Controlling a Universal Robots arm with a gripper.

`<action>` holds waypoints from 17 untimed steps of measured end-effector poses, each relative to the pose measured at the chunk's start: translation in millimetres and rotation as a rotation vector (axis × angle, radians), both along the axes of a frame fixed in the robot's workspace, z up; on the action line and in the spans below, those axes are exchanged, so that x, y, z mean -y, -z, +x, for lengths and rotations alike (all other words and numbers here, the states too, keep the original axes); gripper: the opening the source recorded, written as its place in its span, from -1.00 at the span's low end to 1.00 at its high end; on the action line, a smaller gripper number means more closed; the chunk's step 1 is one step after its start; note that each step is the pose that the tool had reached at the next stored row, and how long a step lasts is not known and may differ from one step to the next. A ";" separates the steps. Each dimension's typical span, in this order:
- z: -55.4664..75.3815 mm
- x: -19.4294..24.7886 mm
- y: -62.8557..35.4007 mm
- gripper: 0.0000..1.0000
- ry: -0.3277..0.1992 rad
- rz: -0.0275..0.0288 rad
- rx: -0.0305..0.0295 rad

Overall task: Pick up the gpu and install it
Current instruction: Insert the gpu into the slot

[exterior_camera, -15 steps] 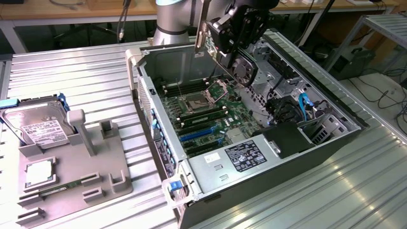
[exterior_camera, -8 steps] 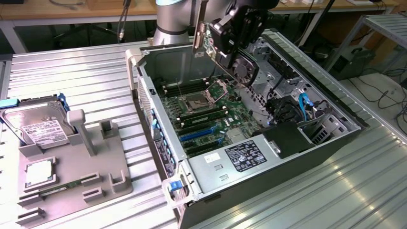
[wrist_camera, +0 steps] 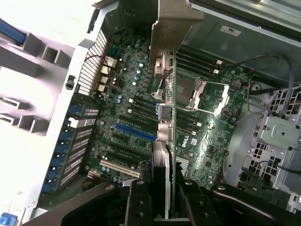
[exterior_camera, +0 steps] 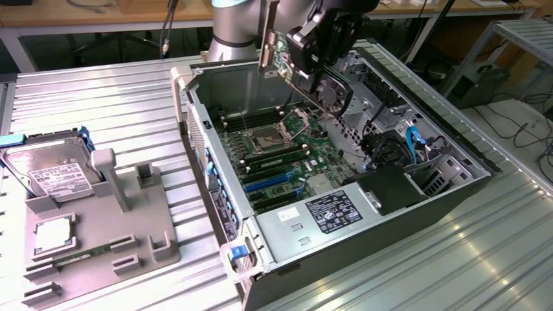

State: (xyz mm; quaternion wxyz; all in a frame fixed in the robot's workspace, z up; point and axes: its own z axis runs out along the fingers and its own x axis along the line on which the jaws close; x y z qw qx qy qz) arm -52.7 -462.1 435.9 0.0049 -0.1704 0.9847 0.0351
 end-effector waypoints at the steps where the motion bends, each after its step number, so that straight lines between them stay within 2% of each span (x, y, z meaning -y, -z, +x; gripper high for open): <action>1: 0.0 0.0 0.0 -0.44 -0.007 0.0000 0.0000; 17: -0.2 0.4 0.0 -0.44 -0.147 0.0000 0.0001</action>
